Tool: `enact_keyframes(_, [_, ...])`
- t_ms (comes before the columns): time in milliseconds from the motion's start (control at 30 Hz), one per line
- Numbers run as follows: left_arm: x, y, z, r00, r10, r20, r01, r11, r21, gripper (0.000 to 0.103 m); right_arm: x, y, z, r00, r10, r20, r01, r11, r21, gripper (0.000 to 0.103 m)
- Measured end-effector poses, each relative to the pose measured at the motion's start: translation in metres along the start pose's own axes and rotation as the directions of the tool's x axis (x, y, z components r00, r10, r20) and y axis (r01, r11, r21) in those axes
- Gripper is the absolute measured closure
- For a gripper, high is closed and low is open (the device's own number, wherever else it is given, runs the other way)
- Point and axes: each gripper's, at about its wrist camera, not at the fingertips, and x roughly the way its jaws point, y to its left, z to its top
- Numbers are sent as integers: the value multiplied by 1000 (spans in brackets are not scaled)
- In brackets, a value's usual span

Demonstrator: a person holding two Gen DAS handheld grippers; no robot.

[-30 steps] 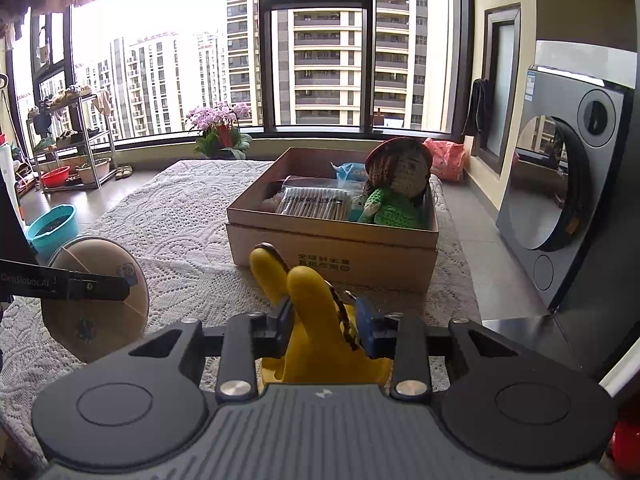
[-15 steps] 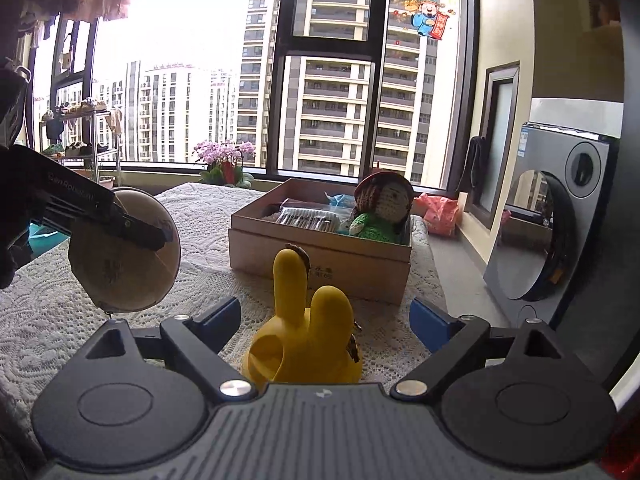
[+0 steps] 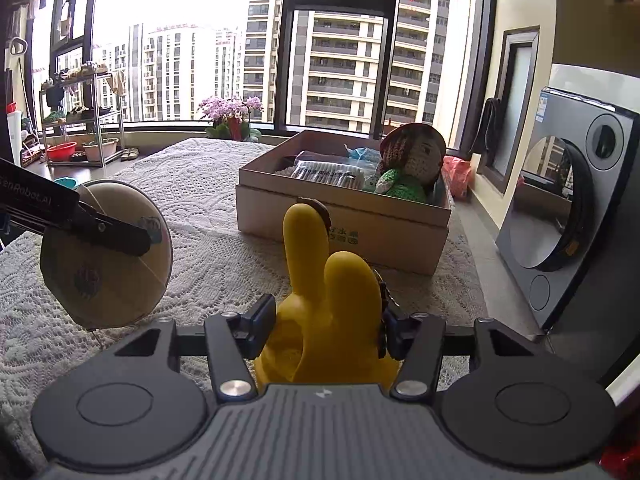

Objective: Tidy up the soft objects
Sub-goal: 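Place the beige case into the pink box with the left tool while the right holds the rabbit, then lower the yellow rabbit onto the beige case in the box with the right tool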

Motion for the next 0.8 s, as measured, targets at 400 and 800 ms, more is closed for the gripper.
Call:
enact_keyframes(400, [69, -41, 133, 940, -312, 138, 312, 950, 24, 58, -24, -43, 21, 997, 3, 77, -13, 992, 127, 85])
enact_keyframes(800, [92, 4, 142, 979, -73, 192, 82, 996, -39, 48, -16, -60, 28, 996, -26, 83, 15, 991, 132, 86])
